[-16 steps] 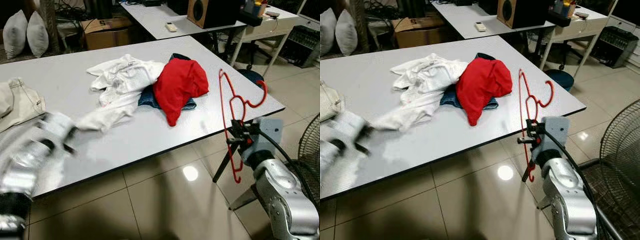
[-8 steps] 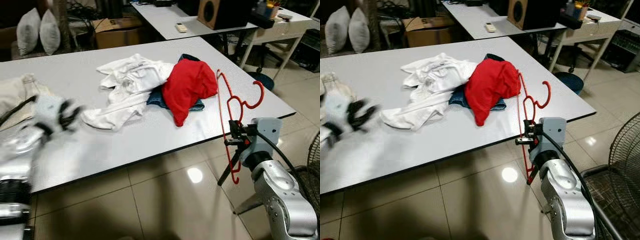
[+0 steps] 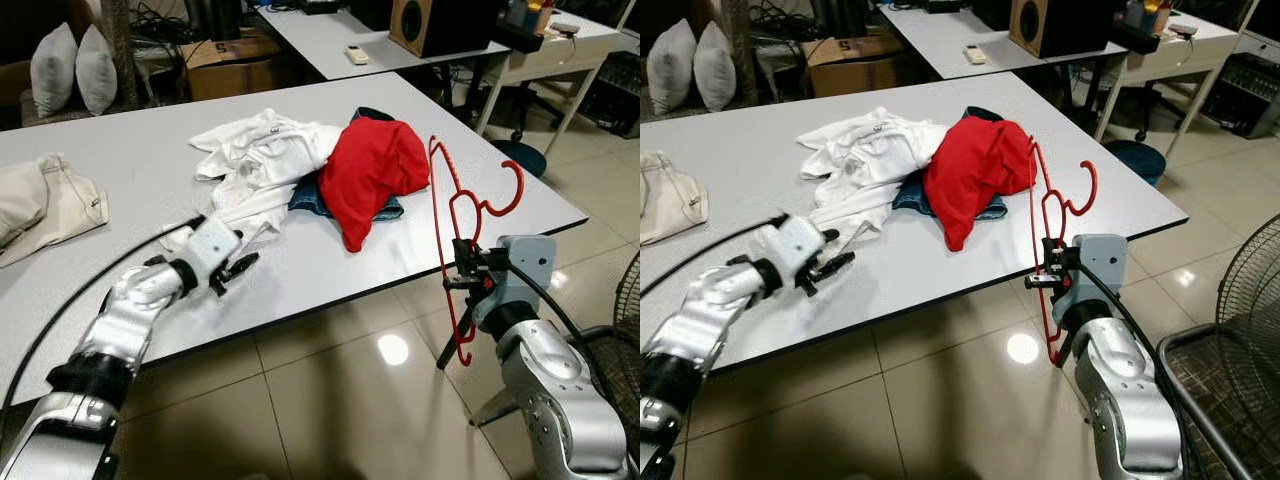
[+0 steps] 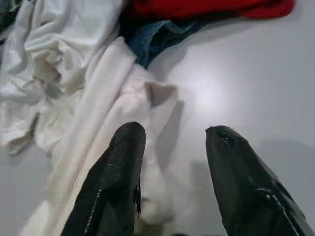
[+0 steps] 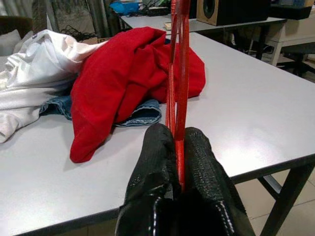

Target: Hang hanger

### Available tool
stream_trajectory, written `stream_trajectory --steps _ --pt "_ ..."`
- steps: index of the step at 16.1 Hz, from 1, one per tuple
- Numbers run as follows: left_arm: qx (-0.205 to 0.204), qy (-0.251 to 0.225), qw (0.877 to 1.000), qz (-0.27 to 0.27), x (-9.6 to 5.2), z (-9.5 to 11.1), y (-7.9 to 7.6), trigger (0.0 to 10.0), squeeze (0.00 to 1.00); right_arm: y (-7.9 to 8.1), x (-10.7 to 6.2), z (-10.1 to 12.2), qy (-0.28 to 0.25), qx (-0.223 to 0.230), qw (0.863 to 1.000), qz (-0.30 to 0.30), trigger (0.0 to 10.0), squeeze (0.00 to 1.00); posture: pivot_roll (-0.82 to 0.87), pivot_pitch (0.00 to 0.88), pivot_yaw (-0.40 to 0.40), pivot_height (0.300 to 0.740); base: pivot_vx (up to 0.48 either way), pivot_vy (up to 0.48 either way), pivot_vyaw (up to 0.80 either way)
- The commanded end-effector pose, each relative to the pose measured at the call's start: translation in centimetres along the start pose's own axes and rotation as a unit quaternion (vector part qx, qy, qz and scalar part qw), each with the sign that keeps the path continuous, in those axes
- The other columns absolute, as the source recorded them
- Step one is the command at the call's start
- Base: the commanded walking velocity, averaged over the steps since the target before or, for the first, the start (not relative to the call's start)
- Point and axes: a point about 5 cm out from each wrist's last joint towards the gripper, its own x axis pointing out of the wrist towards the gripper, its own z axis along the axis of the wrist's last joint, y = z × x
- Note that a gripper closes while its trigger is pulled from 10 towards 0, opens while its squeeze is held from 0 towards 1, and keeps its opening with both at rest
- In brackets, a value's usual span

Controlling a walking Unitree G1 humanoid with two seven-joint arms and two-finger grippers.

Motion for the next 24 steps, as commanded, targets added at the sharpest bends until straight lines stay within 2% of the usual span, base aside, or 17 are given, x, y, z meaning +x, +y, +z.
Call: stream_trajectory --steps 1,3,4,5,7,9,11,12,16,19,22,24 --pt "0.036 0.002 0.999 0.013 0.7 0.7 0.4 10.0 0.0 0.2 0.1 0.4 -0.011 -0.002 1.0 0.0 10.0 0.0 -0.18 0.0 0.065 0.74 0.0 0.0 0.0" --pt "0.057 0.016 0.998 0.023 1.1 0.6 0.6 10.0 0.0 0.4 0.1 0.4 -0.011 -0.002 1.0 0.002 10.0 0.0 -0.18 0.0 0.068 0.74 0.0 0.0 0.0" --pt "0.072 0.025 0.997 0.031 1.3 0.4 0.8 8.0 0.0 0.4 0.2 0.3 -0.012 -0.002 1.0 0.002 10.0 0.0 -0.18 0.0 0.074 0.74 0.0 0.0 0.0" --pt "0.087 0.034 0.995 0.032 1.3 0.3 1.0 4.1 0.0 0.5 0.2 0.3 -0.012 -0.002 1.0 0.002 10.0 0.0 -0.18 0.0 0.074 0.74 0.0 0.0 0.0" --pt "0.092 0.042 0.995 0.026 1.2 -0.1 1.0 0.2 0.0 0.5 0.2 0.3 -0.014 -0.002 1.0 0.0 10.0 0.0 -0.19 0.0 0.082 0.74 0.0 0.0 0.0" --pt "0.105 0.059 0.993 0.015 0.9 -1.0 0.9 0.0 0.0 0.6 0.1 0.3 -0.014 -0.001 1.0 -0.001 10.0 0.0 -0.19 0.0 0.083 0.74 0.0 0.0 0.0" --pt "0.112 0.076 0.991 0.025 0.7 -1.5 1.1 0.3 0.0 0.6 0.1 0.3 -0.014 0.0 1.0 -0.001 10.0 0.0 -0.19 0.0 0.083 0.74 0.0 0.0 0.0" --pt "0.116 0.088 0.989 0.028 0.6 -1.8 1.3 0.0 0.0 0.6 0.2 0.3 -0.014 0.0 1.0 0.001 10.0 0.0 -0.19 0.0 0.081 0.74 0.0 0.0 0.0" --pt "0.139 0.12 0.982 0.042 0.3 -2.7 1.8 0.0 0.0 0.6 0.4 0.4 -0.017 -0.001 1.0 0.003 10.0 0.0 -0.19 0.0 0.081 0.74 0.0 0.0 0.0" --pt "0.155 0.129 0.979 0.036 0.4 -2.9 1.7 0.0 0.0 0.7 0.5 0.4 -0.019 -0.001 1.0 0.004 10.0 0.0 -0.19 0.0 0.084 0.74 0.0 0.0 0.0" --pt "0.155 0.133 0.978 0.033 0.6 -3.0 1.5 0.0 0.0 0.7 0.5 0.5 -0.022 -0.001 1.0 0.003 10.0 0.0 -0.19 0.0 0.092 0.74 0.0 0.0 0.0" --pt "0.141 0.126 0.981 0.033 0.7 -2.8 1.6 0.0 0.0 0.7 0.4 0.5 -0.023 0.0 1.0 0.003 10.0 0.0 -0.19 0.0 0.093 0.74 0.0 0.0 0.0"
